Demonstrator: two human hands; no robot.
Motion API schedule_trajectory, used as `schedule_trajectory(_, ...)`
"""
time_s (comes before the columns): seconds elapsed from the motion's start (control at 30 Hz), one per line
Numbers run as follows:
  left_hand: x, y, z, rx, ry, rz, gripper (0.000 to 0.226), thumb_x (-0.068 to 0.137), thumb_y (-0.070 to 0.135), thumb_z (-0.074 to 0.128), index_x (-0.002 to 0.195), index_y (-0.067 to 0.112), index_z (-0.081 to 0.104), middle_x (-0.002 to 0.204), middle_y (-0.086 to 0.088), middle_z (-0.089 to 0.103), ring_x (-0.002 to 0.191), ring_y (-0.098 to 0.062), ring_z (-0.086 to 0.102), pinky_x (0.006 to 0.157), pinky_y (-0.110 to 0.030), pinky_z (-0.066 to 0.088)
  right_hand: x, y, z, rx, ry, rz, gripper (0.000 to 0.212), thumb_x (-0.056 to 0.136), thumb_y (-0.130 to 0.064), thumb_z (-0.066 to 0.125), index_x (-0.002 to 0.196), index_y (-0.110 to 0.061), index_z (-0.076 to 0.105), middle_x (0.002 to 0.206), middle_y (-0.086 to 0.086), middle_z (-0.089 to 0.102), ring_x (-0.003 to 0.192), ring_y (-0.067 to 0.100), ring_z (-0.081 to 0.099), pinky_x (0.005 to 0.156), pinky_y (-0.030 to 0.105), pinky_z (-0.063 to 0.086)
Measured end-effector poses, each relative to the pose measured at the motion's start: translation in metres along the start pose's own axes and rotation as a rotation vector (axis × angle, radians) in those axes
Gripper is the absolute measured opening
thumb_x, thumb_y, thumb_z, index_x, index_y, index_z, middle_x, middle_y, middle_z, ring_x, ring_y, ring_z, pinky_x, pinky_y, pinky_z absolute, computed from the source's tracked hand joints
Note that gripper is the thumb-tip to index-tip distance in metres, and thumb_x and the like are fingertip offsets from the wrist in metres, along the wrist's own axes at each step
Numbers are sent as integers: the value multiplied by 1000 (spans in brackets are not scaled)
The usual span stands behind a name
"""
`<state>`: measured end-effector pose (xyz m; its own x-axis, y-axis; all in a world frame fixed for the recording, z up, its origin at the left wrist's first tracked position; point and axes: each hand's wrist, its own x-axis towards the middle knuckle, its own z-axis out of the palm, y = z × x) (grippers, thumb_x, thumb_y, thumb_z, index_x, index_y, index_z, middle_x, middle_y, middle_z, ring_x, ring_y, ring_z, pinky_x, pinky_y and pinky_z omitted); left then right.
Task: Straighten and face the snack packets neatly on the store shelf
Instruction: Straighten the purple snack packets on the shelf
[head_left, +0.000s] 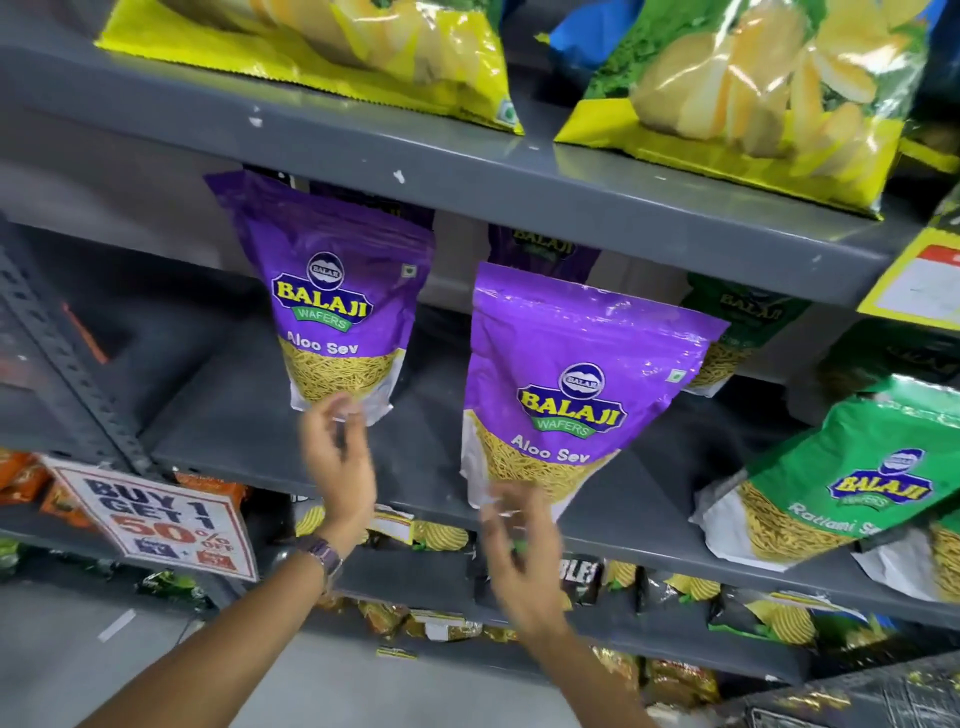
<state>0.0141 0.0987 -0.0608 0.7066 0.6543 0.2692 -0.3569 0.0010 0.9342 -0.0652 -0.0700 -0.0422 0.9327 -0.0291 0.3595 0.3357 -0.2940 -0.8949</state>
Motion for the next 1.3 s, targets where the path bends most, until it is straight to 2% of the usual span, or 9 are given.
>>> schedule_trajectory(0.07, 35, -8, -20, 14, 247, 39, 30, 90, 18, 48, 115, 0, 52, 101, 0, 56, 91, 5, 57, 82, -12, 44, 8, -5, 33, 66, -294, 113, 33, 87, -31, 57, 118, -22, 50, 107, -13, 56, 98, 5, 56, 77, 12, 46)
schedule_trajectory(0.13, 77, -20, -37, 3, 360, -32, 40, 91, 22, 49, 121, -4, 49, 113, -17, 55, 105, -15, 57, 88, -14, 41, 30, -6, 66, 141, -366, 262, 41, 87, -30, 60, 124, -24, 44, 118, -7, 51, 107, 5, 51, 84, 10, 45)
schedule_trajectory(0.2, 116, -36, -49, -25, 246, -215, 44, 93, 23, 49, 129, -1, 44, 135, -23, 48, 125, -32, 46, 100, -22, 38, 59, -4, 95, 170, -272, 333, 42, 87, -25, 61, 124, -25, 42, 124, -4, 49, 111, 12, 50, 93, 17, 44)
schedule_trajectory(0.3, 149, -52, -59, 11, -65, -433, 55, 89, 46, 49, 135, 18, 42, 146, -4, 43, 134, -20, 41, 113, -42, 31, 100, -2, 124, 229, -177, 424, 51, 85, -14, 63, 130, -19, 40, 126, 2, 50, 115, 17, 51, 103, 34, 43)
schedule_trajectory(0.43, 153, -45, -57, 60, -427, -494, 67, 85, 65, 34, 137, 24, 42, 138, 1, 53, 125, -17, 50, 97, -38, 43, 132, 1, 137, 349, -235, 372, 40, 87, 0, 55, 118, -21, 41, 105, -7, 59, 93, 2, 56, 85, 16, 48)
schedule_trajectory(0.53, 149, -36, -58, 80, -409, -498, 55, 93, 56, 30, 135, 23, 43, 137, 1, 53, 124, -16, 50, 104, -45, 39, 140, 2, 138, 370, -213, 389, 25, 92, -4, 48, 111, -19, 44, 97, -5, 59, 86, 3, 56, 74, 13, 47)
schedule_trajectory(0.77, 122, -13, -74, 102, -341, -505, 28, 97, 42, 33, 113, 26, 48, 115, 0, 56, 111, -14, 50, 96, -40, 41, 115, 3, 130, 279, -199, 380, 11, 93, -18, 50, 88, -28, 49, 89, -9, 58, 87, 9, 54, 88, 38, 44)
schedule_trajectory(0.97, 104, -5, -93, 102, -353, -530, 21, 95, 46, 35, 94, 37, 54, 103, 16, 58, 112, -11, 50, 97, -40, 41, 90, -3, 123, 284, -225, 386, 11, 93, -17, 49, 91, -27, 49, 88, -8, 56, 88, 11, 53, 90, 33, 43)
schedule_trajectory(1.3, 89, 5, -100, 100, -324, -517, 21, 95, 43, 35, 100, 33, 53, 109, 6, 56, 114, -15, 47, 102, -42, 39, 80, -9, 119, 265, -242, 396, 11, 94, -23, 48, 105, -21, 48, 96, -11, 58, 99, 13, 56, 99, 41, 45)
